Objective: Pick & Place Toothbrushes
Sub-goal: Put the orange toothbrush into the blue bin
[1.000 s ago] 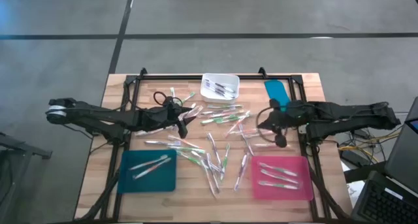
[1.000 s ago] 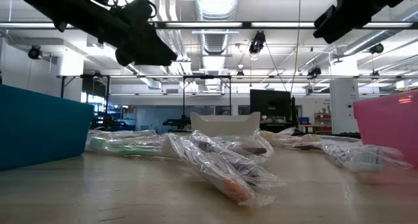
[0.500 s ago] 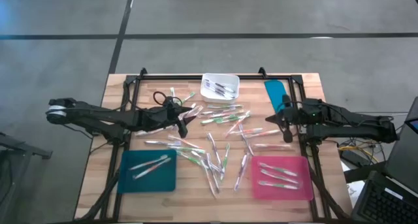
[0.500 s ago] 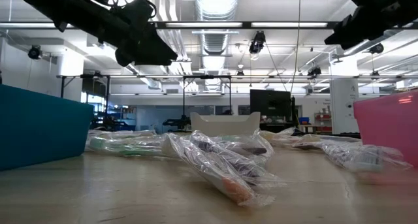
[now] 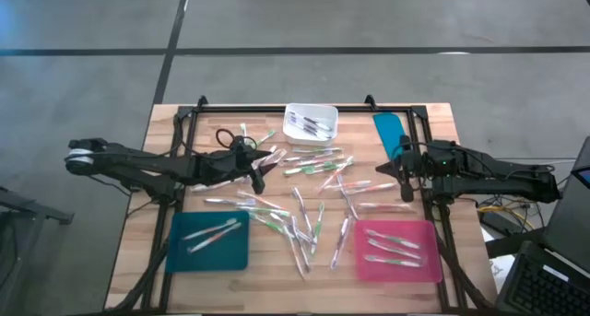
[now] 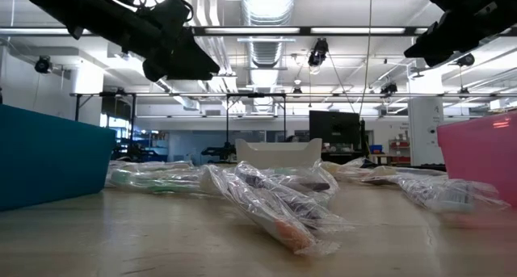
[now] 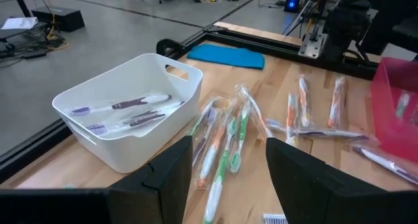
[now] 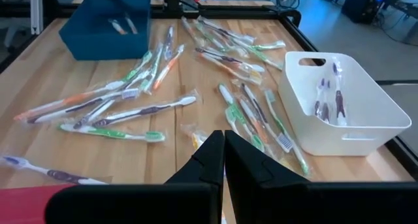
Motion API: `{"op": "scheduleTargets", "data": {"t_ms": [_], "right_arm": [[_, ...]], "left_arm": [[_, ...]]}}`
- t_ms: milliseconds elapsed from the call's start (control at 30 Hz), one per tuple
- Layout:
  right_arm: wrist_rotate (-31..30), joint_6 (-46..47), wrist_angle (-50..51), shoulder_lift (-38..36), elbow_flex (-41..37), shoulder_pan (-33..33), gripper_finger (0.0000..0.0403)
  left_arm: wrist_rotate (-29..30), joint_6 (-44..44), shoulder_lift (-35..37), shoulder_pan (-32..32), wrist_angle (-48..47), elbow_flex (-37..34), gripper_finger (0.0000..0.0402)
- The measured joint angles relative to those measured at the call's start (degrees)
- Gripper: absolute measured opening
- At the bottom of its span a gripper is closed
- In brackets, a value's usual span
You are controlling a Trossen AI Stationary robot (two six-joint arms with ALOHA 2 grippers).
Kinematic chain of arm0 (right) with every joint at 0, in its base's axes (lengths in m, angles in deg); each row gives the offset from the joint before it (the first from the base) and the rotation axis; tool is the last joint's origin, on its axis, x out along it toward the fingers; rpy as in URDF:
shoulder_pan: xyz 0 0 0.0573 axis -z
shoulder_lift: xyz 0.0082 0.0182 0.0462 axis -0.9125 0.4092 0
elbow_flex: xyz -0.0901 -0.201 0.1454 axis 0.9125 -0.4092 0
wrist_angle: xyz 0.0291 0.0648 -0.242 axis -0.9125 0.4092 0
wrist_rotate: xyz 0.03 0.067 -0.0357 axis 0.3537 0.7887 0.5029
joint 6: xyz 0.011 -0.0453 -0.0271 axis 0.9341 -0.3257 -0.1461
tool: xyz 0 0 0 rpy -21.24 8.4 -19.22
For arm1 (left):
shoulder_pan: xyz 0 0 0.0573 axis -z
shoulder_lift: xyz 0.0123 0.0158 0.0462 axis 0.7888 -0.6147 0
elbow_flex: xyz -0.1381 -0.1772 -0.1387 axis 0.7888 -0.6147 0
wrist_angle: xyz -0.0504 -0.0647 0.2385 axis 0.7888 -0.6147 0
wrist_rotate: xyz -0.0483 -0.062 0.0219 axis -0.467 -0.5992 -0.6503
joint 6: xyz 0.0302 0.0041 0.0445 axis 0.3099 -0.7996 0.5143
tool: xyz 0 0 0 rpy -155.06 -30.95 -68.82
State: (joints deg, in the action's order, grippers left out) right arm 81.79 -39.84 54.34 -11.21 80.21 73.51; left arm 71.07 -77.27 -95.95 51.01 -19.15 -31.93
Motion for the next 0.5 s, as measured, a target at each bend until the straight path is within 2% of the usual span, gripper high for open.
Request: {"op": "scheduleTargets", "data": {"t_ms": [300, 500], "right_arm": [[0.0, 0.0, 0.0, 0.1, 0.0, 0.0, 0.0008], [0.0, 0.0, 0.0, 0.1, 0.0, 0.0, 0.0008]], "left_arm": [[-0.2, -0.1, 0.0, 0.0, -0.1, 0.1, 0.0200], [-1.7, 0.3, 0.0, 0.0, -8.2, 4.4, 0.0200]]}}
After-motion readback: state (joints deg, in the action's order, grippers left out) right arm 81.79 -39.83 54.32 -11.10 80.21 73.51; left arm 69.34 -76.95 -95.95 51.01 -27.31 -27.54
